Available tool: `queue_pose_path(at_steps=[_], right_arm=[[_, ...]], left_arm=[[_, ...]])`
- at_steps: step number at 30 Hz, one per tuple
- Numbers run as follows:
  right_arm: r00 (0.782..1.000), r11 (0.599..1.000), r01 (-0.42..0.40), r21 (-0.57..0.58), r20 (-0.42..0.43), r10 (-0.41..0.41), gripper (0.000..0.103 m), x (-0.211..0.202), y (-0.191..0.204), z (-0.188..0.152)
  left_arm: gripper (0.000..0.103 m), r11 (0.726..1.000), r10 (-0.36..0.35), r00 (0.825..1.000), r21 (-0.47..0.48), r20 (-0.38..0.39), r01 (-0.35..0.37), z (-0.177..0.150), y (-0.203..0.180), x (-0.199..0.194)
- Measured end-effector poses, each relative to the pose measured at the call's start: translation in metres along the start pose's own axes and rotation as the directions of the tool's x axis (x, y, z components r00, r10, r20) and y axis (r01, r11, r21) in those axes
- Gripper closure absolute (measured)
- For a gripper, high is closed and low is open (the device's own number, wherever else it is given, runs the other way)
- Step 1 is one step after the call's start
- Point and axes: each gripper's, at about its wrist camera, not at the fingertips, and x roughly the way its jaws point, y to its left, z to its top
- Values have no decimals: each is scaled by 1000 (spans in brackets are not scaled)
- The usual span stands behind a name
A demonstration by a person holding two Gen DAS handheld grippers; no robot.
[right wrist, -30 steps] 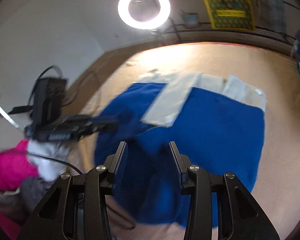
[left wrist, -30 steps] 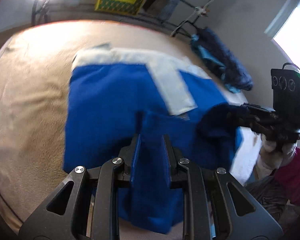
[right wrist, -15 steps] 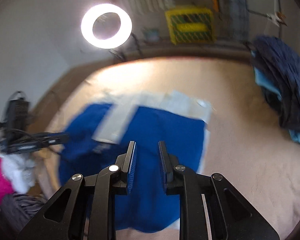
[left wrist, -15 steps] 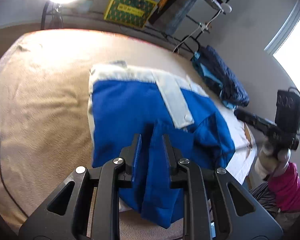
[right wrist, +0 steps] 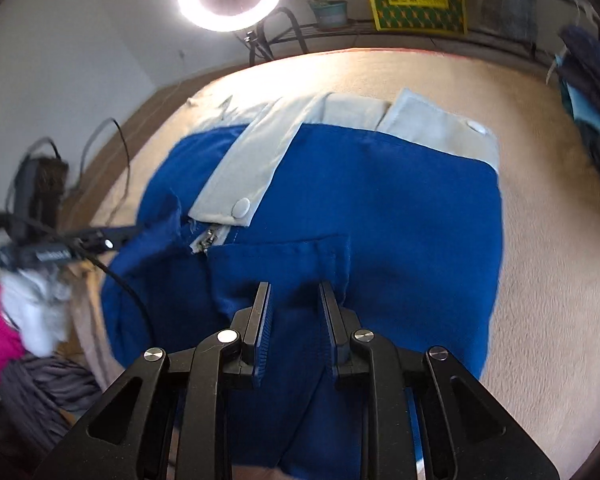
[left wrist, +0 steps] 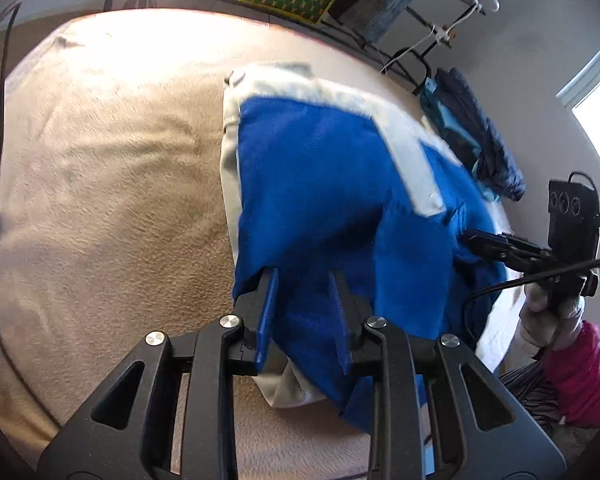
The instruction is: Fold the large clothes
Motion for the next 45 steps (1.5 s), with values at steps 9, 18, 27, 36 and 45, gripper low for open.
queue_pose_path(at_steps=[9,18,27,36,45], right_arm=[[960,987,13,157,274,-56,35,-70,-64,-3],[983,932,-157,326,144,115,23,-32,-118,3],[969,892,-246,378,81,233,23,2,-131,-11],[931,868,-358,345,54,362,27,6,-140,-14],[908,828,-410,382,88,409,38,10,-137,-9]], left_arm=[[35,936,-130,984,-314,122,163,27,60,-29],[30,888,-231,970,-390,77,243,44,75,4],[30,881,-299,954,-388,-13,271,54,69,44],[30,834,-383,924,-434,-11,340,52,86,51],[34,822,-408,913,-434,5,369,59,86,58]])
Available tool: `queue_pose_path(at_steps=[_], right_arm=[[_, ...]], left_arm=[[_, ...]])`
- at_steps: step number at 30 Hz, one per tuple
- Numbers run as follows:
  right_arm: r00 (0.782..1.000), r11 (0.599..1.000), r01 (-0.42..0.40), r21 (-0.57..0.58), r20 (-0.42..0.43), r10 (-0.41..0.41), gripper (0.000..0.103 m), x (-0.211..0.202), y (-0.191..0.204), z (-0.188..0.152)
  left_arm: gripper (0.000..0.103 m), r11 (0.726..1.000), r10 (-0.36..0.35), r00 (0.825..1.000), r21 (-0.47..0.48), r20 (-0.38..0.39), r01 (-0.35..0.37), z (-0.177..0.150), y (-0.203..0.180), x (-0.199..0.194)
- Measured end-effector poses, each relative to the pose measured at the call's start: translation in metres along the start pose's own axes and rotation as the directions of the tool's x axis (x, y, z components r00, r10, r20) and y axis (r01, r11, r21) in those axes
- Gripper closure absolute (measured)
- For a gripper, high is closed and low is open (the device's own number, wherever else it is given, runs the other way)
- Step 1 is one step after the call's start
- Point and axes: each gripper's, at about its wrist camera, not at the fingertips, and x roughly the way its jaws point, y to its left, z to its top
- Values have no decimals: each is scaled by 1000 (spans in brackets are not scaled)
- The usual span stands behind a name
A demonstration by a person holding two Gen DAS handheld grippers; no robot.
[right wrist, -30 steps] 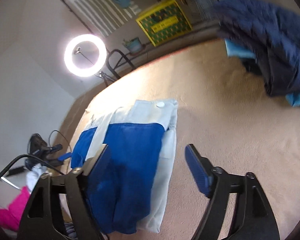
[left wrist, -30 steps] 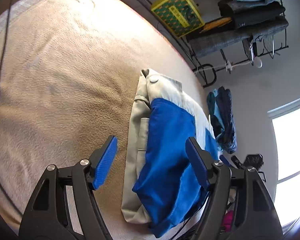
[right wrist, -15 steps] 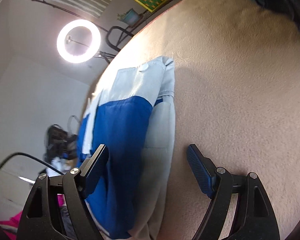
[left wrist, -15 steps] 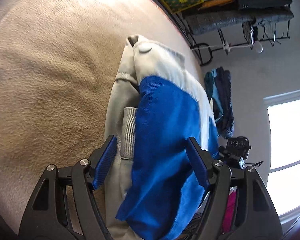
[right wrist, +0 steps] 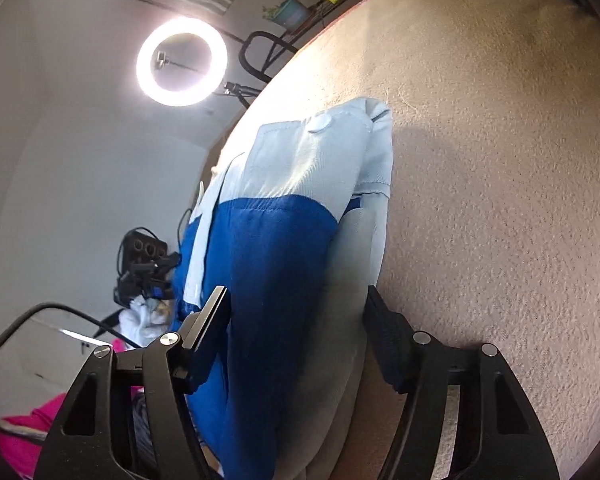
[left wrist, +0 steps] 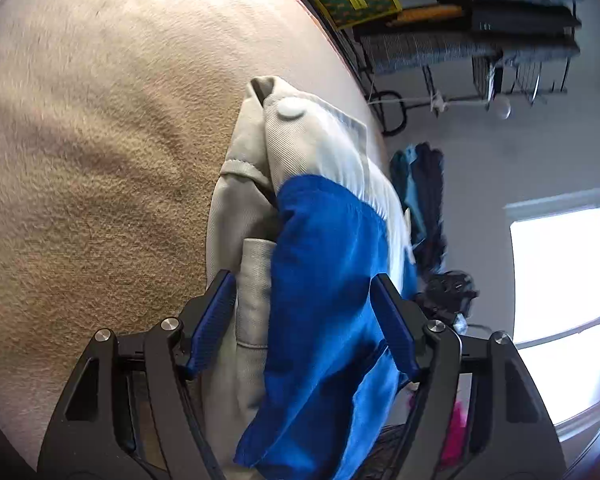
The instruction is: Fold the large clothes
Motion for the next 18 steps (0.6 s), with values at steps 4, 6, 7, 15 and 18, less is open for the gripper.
queue_pose_path(at_steps=[4,6,7,15,18], right_arm=[[999,999,36,-13,-7,-36,49,-2,-2,0],[999,998,52,-18,-11,-53,49,-5,0,1],[997,997,77,-16,-10,-77,47,-10,0,0],[997,998,67,-4,-25,-67,37,-22,-8,-5],[999,1000,24,-13,-38,-25,37,-14,-7,-2]], left_arm=[[42,996,68,998,56,-10,-67,2,-6,-1],[41,991,104,995,81,-7,-103,1,-9,-6],[39,991,113,994,79,-7,-112,1,-10,-7],[29,998,61,998,-8,-15,-61,0,8,-17],[29,1000,15,999,-22,-47,-16,1,4,-3]])
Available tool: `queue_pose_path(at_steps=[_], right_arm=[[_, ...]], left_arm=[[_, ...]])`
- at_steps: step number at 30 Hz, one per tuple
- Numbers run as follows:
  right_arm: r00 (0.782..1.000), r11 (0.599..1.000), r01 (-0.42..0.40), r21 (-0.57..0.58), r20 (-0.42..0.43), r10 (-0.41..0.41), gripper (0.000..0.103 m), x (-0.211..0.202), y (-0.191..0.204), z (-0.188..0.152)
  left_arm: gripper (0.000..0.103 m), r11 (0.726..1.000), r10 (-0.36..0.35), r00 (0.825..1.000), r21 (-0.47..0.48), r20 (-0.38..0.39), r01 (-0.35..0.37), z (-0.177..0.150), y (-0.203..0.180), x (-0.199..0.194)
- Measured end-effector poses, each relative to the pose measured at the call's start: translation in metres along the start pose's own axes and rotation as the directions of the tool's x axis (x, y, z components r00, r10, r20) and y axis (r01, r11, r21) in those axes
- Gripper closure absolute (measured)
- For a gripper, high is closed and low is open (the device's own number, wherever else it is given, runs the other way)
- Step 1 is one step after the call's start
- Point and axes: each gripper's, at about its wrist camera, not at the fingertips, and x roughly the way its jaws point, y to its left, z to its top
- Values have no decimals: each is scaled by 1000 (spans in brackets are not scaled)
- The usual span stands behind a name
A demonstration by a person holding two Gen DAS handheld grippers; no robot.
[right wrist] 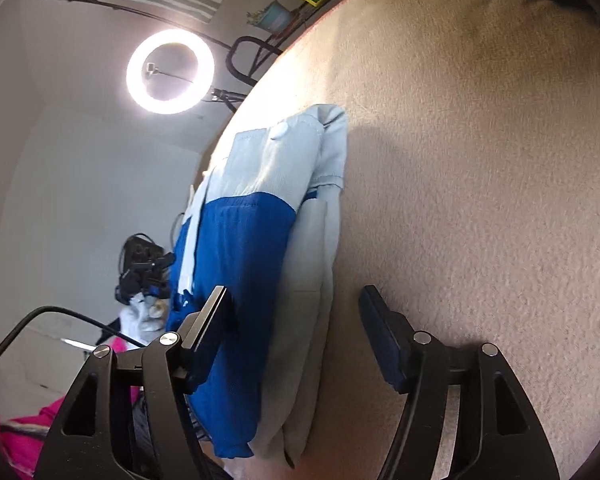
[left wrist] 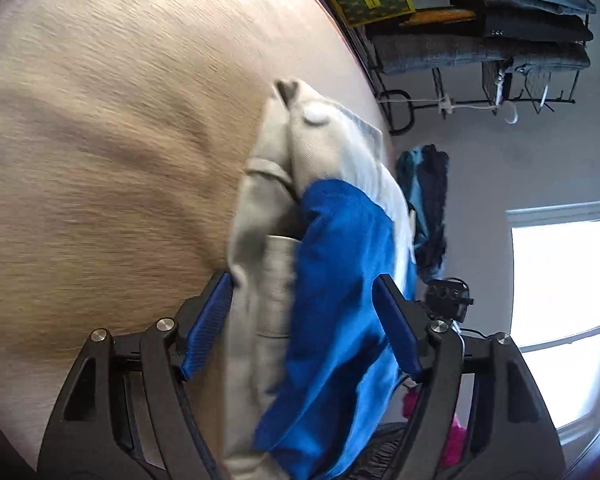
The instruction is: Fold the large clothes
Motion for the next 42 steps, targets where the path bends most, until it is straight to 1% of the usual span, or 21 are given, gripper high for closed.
queue_pose_path(at_steps=[2,4,5,6,7,8,9,10,11,12,13,15,17,19,23,27,31,34,37,39,42], right_arm=[[999,999,-43,-15,-29,43,39,15,8,-1],[999,998,-22,-60,-26,20,40,28,18,-1],[999,998,-27,-56,-25,26,40,31,20,0],[999,998,-47,-30,-18,47,44,33,19,1],[998,998,-58,3,-13,58,56,34,15,2],[998,998,-56,22,-9,56,60,35,14,2],[999,999,-37,14,0,37,64,34,15,1],[1000,1000,-11,-9,6,11,68,32,20,0],[999,998,33,-52,14,-32,69,31,30,-2],[998,996,59,-72,17,-58,71,28,35,-3],[995,991,101,-92,25,-100,72,26,44,-4],[987,980,160,-115,39,-156,75,24,55,-5],[972,958,232,-168,67,-223,76,22,74,-10],[964,941,266,-210,88,-253,78,19,89,-14],[943,900,331,-282,135,-305,79,9,115,-25],[930,886,362,-288,171,-325,81,-5,128,-30],[913,870,397,-292,222,-342,81,-37,134,-34],[900,863,419,-282,254,-354,81,-63,132,-35],[882,847,451,-283,288,-374,81,-89,134,-34],[869,838,469,-277,315,-382,81,-111,132,-31],[853,831,489,-265,347,-391,81,-133,130,-26]], left_arm=[[29,999,16,1000,36,3,-16,0,-9,8],[29,999,26,1000,45,12,-26,1,-13,11],[30,999,26,999,34,22,-26,2,-13,12],[38,999,32,999,25,30,-32,3,-13,12],[45,999,47,998,22,36,-48,2,-14,12],[47,998,57,997,27,46,-58,0,-17,12],[51,997,67,996,38,57,-70,-1,-21,11],[54,993,98,992,66,74,-103,-4,-27,10],[55,987,125,988,92,87,-133,-7,-34,9],[57,979,151,983,125,99,-163,-10,-41,8],[59,957,201,972,190,121,-221,-14,-54,8],[63,922,247,956,264,160,-283,-23,-71,6],[67,910,253,950,289,185,-298,-30,-81,2],[70,907,236,952,308,196,-288,-37,-90,0],[73,904,200,961,342,190,-256,-51,-104,-4],[76,903,166,971,369,173,-221,-64,-125,4],[76,895,113,982,414,154,-168,-76,-153,15],[77,894,68,989,431,132,-119,-78,-174,29],[77,883,40,993,461,108,-86,-76,-197,48],[77,872,25,996,486,90,-65,-74,-219,67],[77,856,7,997,515,78,-46,-71,-248,91]])
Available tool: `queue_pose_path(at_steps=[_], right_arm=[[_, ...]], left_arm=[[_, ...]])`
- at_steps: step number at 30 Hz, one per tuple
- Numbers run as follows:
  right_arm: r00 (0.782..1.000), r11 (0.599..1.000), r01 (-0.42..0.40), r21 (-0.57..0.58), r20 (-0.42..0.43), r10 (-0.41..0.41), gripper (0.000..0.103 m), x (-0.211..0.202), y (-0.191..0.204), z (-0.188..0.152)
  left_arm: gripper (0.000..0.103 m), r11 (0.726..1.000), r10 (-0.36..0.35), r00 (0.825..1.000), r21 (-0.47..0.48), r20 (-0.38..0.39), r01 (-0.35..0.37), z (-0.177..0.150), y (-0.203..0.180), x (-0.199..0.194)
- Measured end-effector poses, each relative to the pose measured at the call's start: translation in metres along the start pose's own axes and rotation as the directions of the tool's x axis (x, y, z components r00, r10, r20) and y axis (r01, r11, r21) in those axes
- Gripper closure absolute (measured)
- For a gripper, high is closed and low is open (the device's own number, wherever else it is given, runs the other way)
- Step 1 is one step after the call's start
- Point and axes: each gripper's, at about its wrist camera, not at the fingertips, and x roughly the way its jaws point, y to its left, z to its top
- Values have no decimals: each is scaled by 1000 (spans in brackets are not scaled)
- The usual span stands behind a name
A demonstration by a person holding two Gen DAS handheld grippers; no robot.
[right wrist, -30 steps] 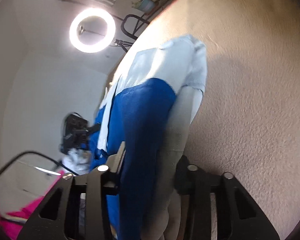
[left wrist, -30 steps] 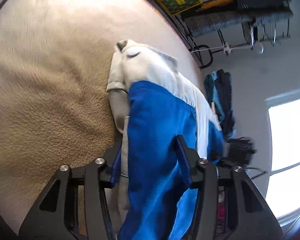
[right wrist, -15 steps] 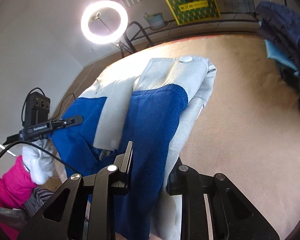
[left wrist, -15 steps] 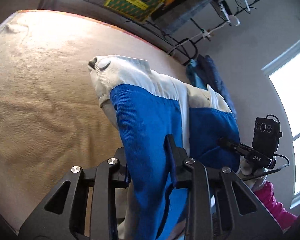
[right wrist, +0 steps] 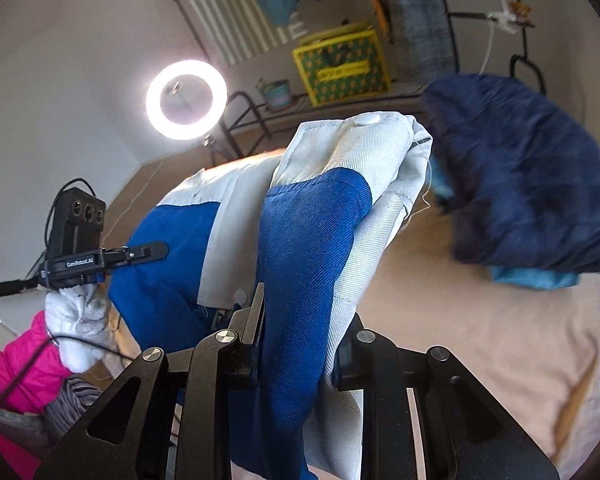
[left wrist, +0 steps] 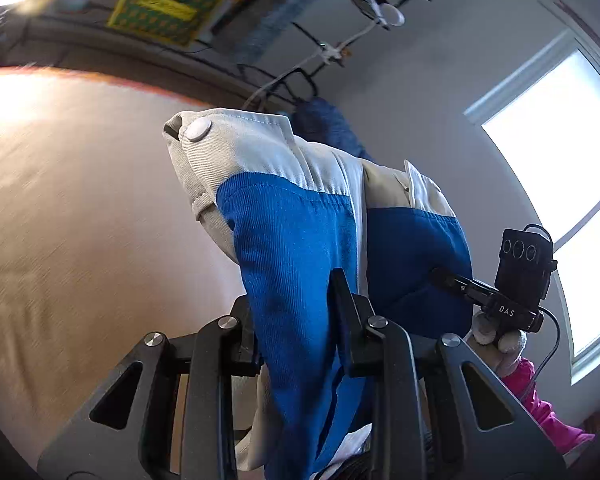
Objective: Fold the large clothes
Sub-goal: 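Grasp the folded jacket with both grippers and lift it off the bed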
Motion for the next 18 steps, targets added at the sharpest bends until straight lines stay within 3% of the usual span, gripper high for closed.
queue_pose_path(at_steps=[9,18], right_arm=[[993,996,85,21,77,-86,81,-55,-61,34],[966,981,193,7,173,-191,81,-98,-122,109]], left_arm=[[77,993,-83,996,79,13,82,64,-75,88],[77,977,-150,987,161,59,139,146,-144,166]])
